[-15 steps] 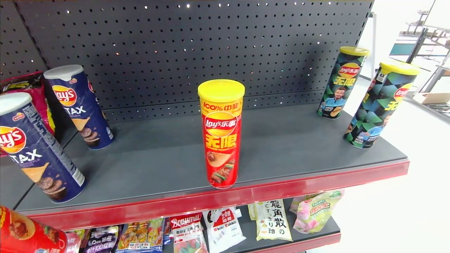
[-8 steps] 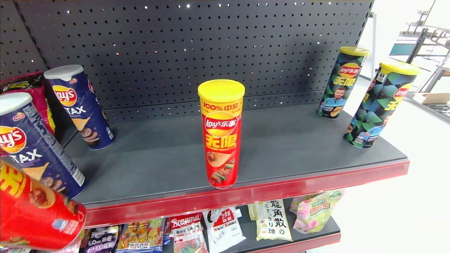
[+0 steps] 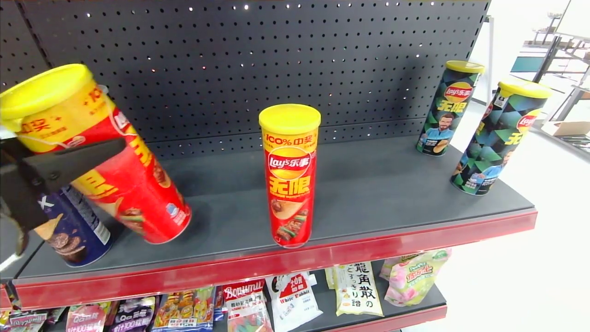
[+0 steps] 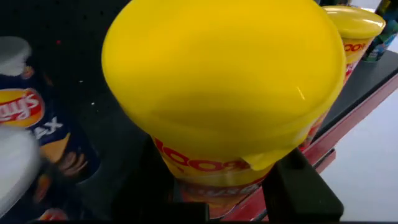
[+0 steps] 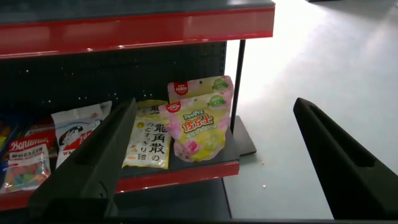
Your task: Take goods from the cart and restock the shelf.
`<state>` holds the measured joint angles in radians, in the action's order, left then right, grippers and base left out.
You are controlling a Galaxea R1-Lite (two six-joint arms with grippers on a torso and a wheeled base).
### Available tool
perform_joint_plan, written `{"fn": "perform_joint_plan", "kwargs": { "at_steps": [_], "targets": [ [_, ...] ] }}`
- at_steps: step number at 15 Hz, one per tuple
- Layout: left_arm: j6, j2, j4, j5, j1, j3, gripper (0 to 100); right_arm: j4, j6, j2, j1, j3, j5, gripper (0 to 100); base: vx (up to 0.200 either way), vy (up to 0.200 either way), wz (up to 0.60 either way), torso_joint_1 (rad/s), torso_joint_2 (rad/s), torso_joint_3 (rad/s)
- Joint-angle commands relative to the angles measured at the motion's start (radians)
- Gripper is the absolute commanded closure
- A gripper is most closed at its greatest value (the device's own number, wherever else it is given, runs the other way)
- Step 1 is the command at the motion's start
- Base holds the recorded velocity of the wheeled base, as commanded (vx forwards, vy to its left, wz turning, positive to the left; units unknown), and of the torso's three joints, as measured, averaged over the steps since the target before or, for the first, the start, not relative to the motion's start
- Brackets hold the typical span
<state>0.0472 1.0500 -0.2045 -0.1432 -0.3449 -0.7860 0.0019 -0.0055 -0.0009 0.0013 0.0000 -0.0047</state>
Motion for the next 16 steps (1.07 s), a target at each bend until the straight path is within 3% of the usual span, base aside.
{"fn": "perform_joint_plan", "kwargs": {
  "at_steps": [1,4,9,12,14,16],
  "targets": [
    [-0.010,0.243,-0.029,0.011,-0.054,-0.142,100,0.000,-0.001,0.001,0.000,0.000,0.000,0,0.000,0.000,0.00,0.000,0.00,0.000],
    [-0.009,0.415,-0.030,0.008,-0.068,-0.274,100,0.000,-0.001,0.001,0.000,0.000,0.000,0,0.000,0.000,0.00,0.000,0.00,0.000],
    [-0.004,0.596,-0.030,0.020,-0.100,-0.414,100,0.000,-0.001,0.001,0.000,0.000,0.000,0,0.000,0.000,0.00,0.000,0.00,0.000],
    [-0.007,0.729,-0.030,0.060,-0.105,-0.552,100,0.000,-0.001,0.001,0.000,0.000,0.000,0,0.000,0.000,0.00,0.000,0.00,0.000],
    [-0.009,0.755,-0.030,0.070,-0.118,-0.573,100,0.000,-0.001,0.001,0.000,0.000,0.000,0,0.000,0.000,0.00,0.000,0.00,0.000],
    [-0.017,0.802,-0.030,0.134,-0.158,-0.621,100,0.000,-0.001,0.001,0.000,0.000,0.000,0,0.000,0.000,0.00,0.000,0.00,0.000]
  ]
}}
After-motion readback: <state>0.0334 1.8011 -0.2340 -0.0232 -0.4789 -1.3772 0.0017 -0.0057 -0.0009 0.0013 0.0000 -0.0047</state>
